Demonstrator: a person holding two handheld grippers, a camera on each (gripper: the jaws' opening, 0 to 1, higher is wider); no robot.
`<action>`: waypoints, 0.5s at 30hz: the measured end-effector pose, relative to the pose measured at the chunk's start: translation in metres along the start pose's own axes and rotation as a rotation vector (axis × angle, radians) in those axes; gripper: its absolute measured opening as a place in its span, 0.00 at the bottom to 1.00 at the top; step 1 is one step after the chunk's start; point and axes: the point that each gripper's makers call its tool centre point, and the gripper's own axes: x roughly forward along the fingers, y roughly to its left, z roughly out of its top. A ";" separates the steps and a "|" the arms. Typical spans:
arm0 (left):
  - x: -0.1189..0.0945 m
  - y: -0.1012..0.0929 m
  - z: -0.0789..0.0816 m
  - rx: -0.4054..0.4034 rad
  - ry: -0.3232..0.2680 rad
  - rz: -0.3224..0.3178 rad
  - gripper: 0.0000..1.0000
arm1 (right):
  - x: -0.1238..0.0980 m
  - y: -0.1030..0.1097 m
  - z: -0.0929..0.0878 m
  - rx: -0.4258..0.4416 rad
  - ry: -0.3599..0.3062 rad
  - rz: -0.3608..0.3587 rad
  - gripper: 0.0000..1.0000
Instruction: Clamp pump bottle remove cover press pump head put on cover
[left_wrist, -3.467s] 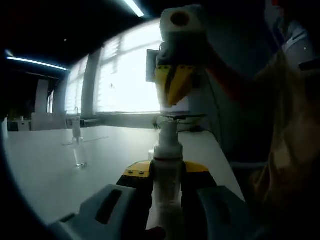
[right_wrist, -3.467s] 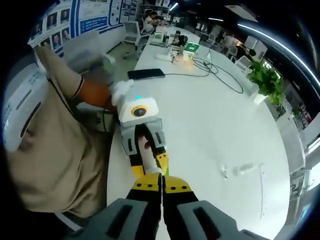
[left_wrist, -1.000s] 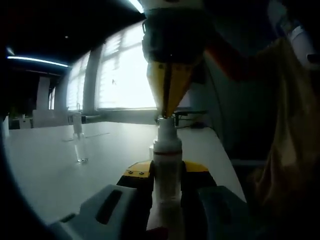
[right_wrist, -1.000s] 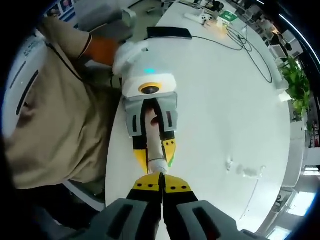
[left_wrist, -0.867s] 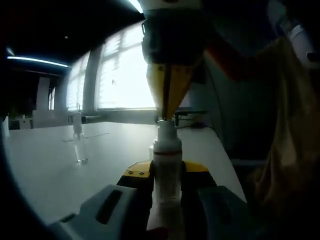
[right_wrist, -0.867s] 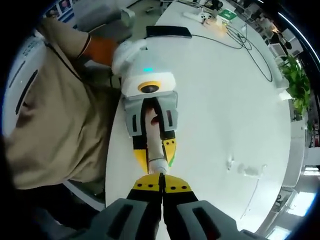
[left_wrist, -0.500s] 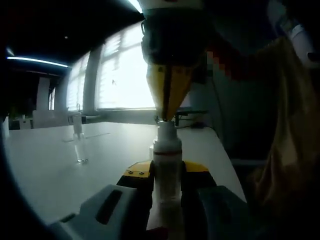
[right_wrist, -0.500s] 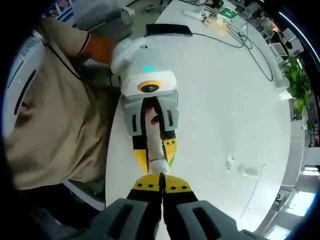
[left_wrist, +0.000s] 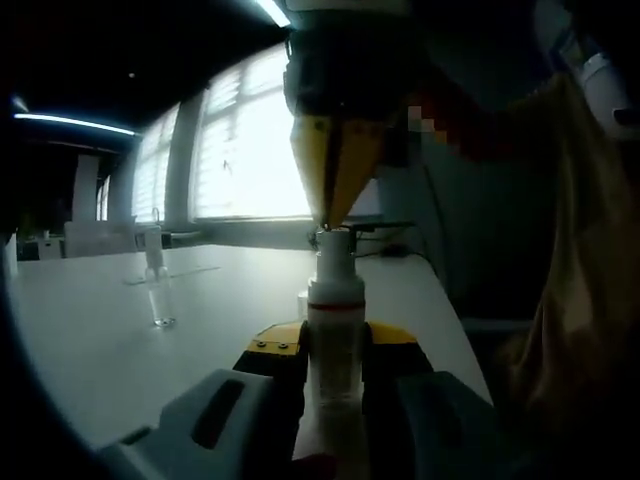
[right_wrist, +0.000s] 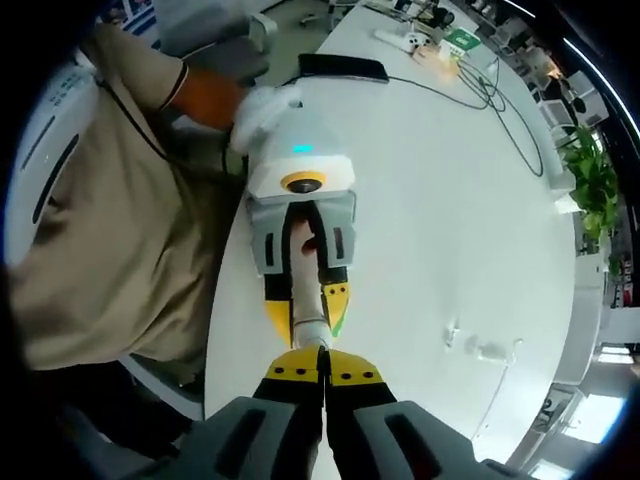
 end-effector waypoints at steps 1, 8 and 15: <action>0.000 0.000 0.000 0.001 0.000 0.000 0.12 | 0.000 0.000 0.000 0.001 -0.001 0.002 0.00; 0.000 0.001 0.000 -0.005 0.001 0.001 0.12 | -0.001 0.001 -0.002 0.007 -0.018 0.009 0.00; 0.000 0.002 -0.001 -0.013 0.002 0.005 0.12 | 0.001 0.000 -0.001 0.017 -0.018 0.024 0.00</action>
